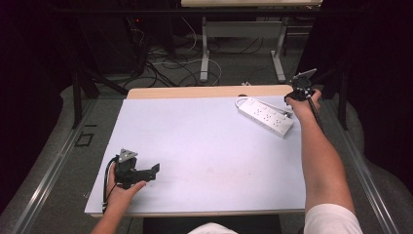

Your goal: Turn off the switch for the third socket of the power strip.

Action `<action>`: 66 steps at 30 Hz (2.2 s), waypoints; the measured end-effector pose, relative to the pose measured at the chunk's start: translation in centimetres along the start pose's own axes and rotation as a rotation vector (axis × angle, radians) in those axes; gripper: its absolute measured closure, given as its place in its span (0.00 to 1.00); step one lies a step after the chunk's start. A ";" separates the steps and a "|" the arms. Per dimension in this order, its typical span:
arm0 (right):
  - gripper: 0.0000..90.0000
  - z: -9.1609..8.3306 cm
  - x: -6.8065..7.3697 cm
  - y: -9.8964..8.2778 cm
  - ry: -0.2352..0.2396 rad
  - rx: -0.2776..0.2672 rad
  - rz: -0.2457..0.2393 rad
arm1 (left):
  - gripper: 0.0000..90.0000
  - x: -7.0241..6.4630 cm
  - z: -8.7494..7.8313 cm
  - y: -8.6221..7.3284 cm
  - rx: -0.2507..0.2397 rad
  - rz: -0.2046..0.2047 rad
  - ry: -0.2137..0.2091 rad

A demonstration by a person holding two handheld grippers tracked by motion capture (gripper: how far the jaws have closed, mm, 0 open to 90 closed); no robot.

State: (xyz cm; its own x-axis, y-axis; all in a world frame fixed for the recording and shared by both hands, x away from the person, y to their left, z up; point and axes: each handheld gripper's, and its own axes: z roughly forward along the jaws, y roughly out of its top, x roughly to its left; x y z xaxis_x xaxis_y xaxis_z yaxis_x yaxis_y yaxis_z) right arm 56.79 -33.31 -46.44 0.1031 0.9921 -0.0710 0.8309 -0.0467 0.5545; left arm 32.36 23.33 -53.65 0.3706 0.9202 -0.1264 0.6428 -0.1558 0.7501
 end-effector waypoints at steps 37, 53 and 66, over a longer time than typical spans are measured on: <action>0.86 2.2 0.1 -1.3 0.090 0.128 0.101 | 0.02 -0.1 0.2 0.0 -0.006 0.003 0.002; 0.94 2.7 1.0 -1.6 0.098 0.178 0.063 | 0.02 -0.1 0.2 0.0 0.001 0.006 0.002; 0.98 3.1 1.1 -1.9 0.097 0.198 0.066 | 0.02 -0.1 0.2 0.0 0.001 0.005 0.007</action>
State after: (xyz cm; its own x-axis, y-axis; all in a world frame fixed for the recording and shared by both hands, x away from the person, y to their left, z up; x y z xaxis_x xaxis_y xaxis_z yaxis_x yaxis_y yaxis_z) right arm 57.06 -32.50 -50.12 0.1159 0.9922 0.0460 0.9159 -0.1247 0.3814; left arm 32.45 23.17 -53.79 0.3691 0.9219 -0.1180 0.6418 -0.1610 0.7498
